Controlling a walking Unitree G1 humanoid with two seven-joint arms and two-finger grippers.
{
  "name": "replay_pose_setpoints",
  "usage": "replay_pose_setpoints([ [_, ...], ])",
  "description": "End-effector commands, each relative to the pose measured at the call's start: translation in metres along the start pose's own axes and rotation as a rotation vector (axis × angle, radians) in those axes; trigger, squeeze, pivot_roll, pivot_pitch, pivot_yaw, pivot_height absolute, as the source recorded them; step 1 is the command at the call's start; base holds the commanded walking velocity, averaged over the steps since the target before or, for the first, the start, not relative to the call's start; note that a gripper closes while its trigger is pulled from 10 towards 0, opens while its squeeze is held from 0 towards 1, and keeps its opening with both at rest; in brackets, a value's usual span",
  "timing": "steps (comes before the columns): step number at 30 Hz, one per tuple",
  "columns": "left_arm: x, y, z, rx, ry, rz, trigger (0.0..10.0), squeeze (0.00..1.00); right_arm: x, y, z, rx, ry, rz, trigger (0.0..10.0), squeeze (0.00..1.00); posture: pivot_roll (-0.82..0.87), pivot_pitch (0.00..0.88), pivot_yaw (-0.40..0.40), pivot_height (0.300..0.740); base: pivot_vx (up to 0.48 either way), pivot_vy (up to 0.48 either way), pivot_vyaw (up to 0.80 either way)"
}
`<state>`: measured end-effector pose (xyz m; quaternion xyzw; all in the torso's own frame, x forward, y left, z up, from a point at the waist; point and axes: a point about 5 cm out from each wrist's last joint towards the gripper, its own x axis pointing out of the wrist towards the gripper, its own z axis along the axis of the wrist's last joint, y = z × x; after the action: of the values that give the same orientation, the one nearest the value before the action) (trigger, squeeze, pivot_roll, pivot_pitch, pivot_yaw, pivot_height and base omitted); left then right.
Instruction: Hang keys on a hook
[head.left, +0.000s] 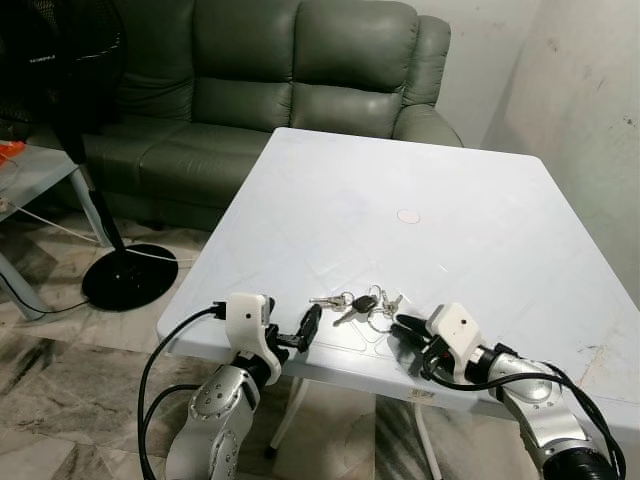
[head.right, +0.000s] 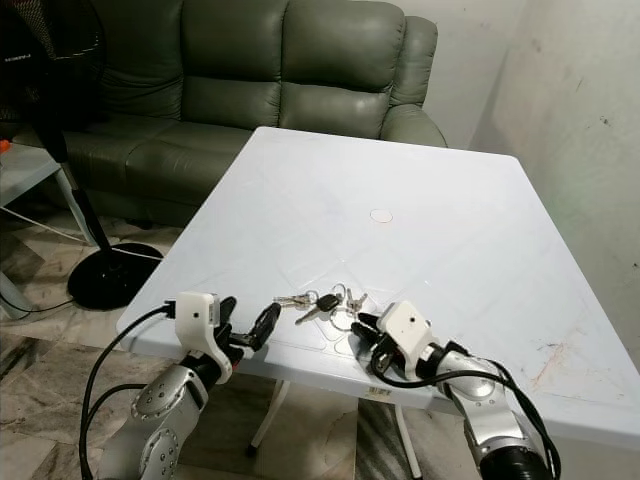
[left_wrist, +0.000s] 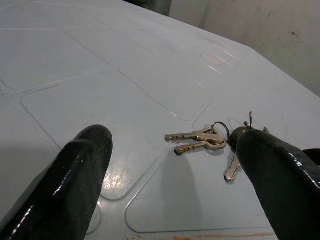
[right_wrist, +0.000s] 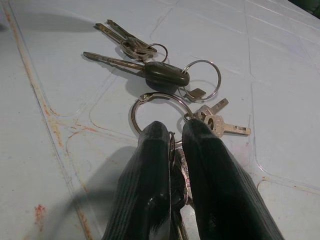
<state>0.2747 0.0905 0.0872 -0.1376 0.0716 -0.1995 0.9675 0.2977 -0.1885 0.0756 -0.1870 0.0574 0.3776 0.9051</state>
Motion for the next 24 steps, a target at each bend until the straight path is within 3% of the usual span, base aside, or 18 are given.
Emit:
replay_pose_setpoints([
  [1, 0.0037, -0.0112, 0.0033, -0.025, -0.018, -0.026, 10.0, 0.00, -0.0027, -0.0046, 0.0009, -0.017, 0.002, -0.007, 8.9, 0.00, -0.01, 0.003, -0.053, 0.740, 0.000, 0.000, 0.00],
  [2, 0.0040, -0.0112, 0.0034, -0.026, -0.018, -0.026, 10.0, 0.00, -0.0028, -0.0052, 0.0011, -0.019, 0.002, -0.011, 6.2, 0.00, -0.01, 0.002, -0.054, 0.740, 0.000, 0.000, 0.00],
  [3, 0.0043, -0.0113, 0.0036, -0.026, -0.019, -0.026, 10.0, 0.00, -0.0029, -0.0060, 0.0012, -0.023, 0.002, -0.018, 6.9, 0.00, -0.01, 0.002, -0.054, 0.740, 0.000, 0.000, 0.00],
  [4, 0.0044, -0.0113, 0.0036, -0.026, -0.019, -0.026, 10.0, 0.00, -0.0028, -0.0059, 0.0013, -0.015, -0.002, -0.012, 6.4, 0.00, -0.01, 0.002, -0.054, 0.740, 0.000, 0.000, 0.00],
  [5, 0.0046, -0.0112, 0.0037, -0.026, -0.019, -0.026, 10.0, 0.00, -0.0027, -0.0060, 0.0015, -0.013, -0.004, -0.008, 0.5, 0.00, -0.01, 0.001, -0.053, 0.740, 0.000, 0.000, 0.00],
  [6, 0.0047, -0.0111, 0.0038, -0.026, -0.019, -0.026, 10.0, 0.00, -0.0027, -0.0060, 0.0017, -0.011, -0.004, -0.005, 0.2, 0.00, -0.01, 0.001, -0.053, 0.740, 0.000, 0.000, 0.00],
  [8, 0.0048, -0.0111, 0.0040, -0.027, -0.019, -0.026, 10.0, 0.00, -0.0026, -0.0067, 0.0021, -0.016, -0.006, -0.010, 0.0, 0.00, -0.01, 0.001, -0.053, 0.740, 0.000, 0.000, 0.00],
  [9, 0.0050, -0.0111, 0.0041, -0.027, -0.019, -0.026, 10.0, 0.00, -0.0021, -0.0073, 0.0023, -0.024, -0.004, -0.015, 0.8, 0.00, -0.01, 0.000, -0.052, 0.740, 0.000, 0.000, 0.00],
  [10, 0.0050, -0.0111, 0.0041, -0.028, -0.020, -0.026, 10.0, 0.00, -0.0020, -0.0075, 0.0020, -0.023, -0.002, -0.017, 3.3, 0.00, -0.01, 0.000, -0.052, 0.740, 0.000, 0.000, 0.00],
  [11, 0.0050, -0.0111, 0.0041, -0.028, -0.020, -0.026, 10.0, 0.00, -0.0020, -0.0075, 0.0020, -0.023, -0.002, -0.017, 3.3, 0.00, -0.01, 0.000, -0.052, 0.740, 0.000, 0.000, 0.00],
  [12, 0.0053, -0.0110, 0.0042, -0.028, -0.019, -0.026, 10.0, 0.00, -0.0017, -0.0075, 0.0018, -0.019, -0.001, -0.013, 2.0, 0.00, -0.01, 0.000, -0.053, 0.740, 0.000, 0.000, 0.00],
  [13, 0.0053, -0.0109, 0.0044, -0.028, -0.020, -0.025, 10.0, 0.00, -0.0018, -0.0080, 0.0020, -0.025, 0.001, -0.017, 4.4, 0.00, -0.01, 0.000, -0.053, 0.740, 0.000, 0.000, 0.00],
  [14, 0.0053, -0.0109, 0.0044, -0.028, -0.020, -0.025, 10.0, 0.00, -0.0018, -0.0080, 0.0020, -0.025, 0.001, -0.017, 4.4, 0.00, -0.01, 0.000, -0.053, 0.740, 0.000, 0.000, 0.00],
  [16, 0.0054, -0.0111, 0.0044, -0.028, -0.020, -0.025, 10.0, 0.00, -0.0021, -0.0085, 0.0021, -0.028, 0.002, -0.015, 7.3, 0.00, -0.01, 0.000, -0.053, 0.740, 0.000, 0.000, 0.00],
  [17, 0.0054, -0.0111, 0.0044, -0.028, -0.020, -0.025, 10.0, 0.00, -0.0021, -0.0085, 0.0021, -0.028, 0.002, -0.015, 7.3, 0.00, -0.01, 0.000, -0.053, 0.740, 0.000, 0.000, 0.00],
  [18, 0.0058, -0.0113, 0.0044, -0.029, -0.020, -0.025, 10.0, 0.00, -0.0021, -0.0091, 0.0021, -0.028, 0.003, -0.017, 9.0, 0.00, -0.01, 0.000, -0.053, 0.740, 0.000, 0.000, 0.00],
  [20, 0.0056, -0.0115, 0.0044, -0.029, -0.021, -0.026, 10.0, 0.00, -0.0020, -0.0089, 0.0020, -0.020, -0.001, -0.016, 2.1, 0.00, -0.01, 0.000, -0.053, 0.740, 0.000, 0.000, 0.00],
  [24, 0.0057, -0.0119, 0.0043, -0.031, -0.021, -0.026, 10.0, 0.00, -0.0021, -0.0120, 0.0037, -0.029, -0.008, -0.042, 1.4, 0.00, -0.01, 0.000, -0.056, 0.740, 0.000, 0.000, 0.00],
])
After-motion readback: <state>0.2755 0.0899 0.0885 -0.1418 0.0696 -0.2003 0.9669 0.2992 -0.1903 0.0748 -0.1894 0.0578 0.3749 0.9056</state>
